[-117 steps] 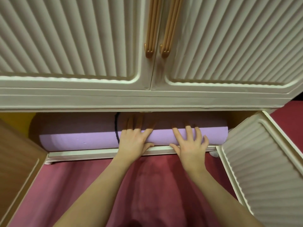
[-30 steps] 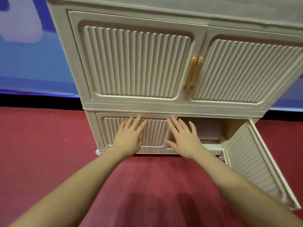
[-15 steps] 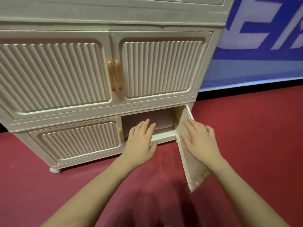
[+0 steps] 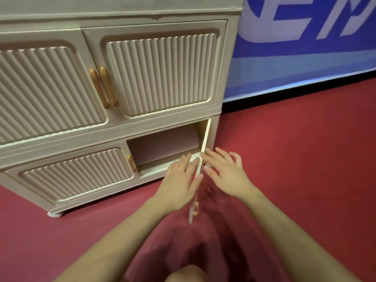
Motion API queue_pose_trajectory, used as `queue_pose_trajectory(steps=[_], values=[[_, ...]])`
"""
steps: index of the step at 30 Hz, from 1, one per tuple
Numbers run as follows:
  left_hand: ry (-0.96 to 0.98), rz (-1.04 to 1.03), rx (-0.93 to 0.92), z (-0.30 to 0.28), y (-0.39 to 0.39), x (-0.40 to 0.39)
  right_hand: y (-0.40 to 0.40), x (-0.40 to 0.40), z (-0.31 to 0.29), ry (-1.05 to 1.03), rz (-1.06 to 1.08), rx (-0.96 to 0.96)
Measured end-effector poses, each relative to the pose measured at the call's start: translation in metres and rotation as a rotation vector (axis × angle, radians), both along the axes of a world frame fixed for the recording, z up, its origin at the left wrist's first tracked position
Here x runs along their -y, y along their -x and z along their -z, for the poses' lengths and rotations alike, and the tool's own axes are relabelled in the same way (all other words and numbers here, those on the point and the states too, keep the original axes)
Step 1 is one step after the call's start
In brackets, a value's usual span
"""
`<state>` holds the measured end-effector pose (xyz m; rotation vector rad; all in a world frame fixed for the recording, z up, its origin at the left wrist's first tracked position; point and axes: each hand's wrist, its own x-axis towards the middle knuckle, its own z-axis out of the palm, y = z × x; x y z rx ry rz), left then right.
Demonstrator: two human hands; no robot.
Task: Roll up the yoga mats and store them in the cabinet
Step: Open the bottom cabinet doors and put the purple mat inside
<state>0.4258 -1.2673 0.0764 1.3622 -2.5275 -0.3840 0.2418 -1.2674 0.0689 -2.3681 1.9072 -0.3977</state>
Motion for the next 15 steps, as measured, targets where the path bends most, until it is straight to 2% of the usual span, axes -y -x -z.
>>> queue_pose_trajectory(steps=[4,8,11,15], values=[[0.059,-0.040,0.195,0.004,-0.039,0.011,-0.046,0.021,0.011,0.034,-0.001,-0.076],[0.173,-0.126,0.362,0.014,-0.083,0.024,-0.086,0.037,0.026,0.131,0.107,-0.074],[0.244,-0.148,0.468,0.020,-0.108,0.029,-0.107,0.047,0.032,0.076,0.121,-0.063],[0.130,-0.164,0.523,0.027,-0.135,0.036,-0.124,0.064,0.037,0.007,-0.033,-0.147]])
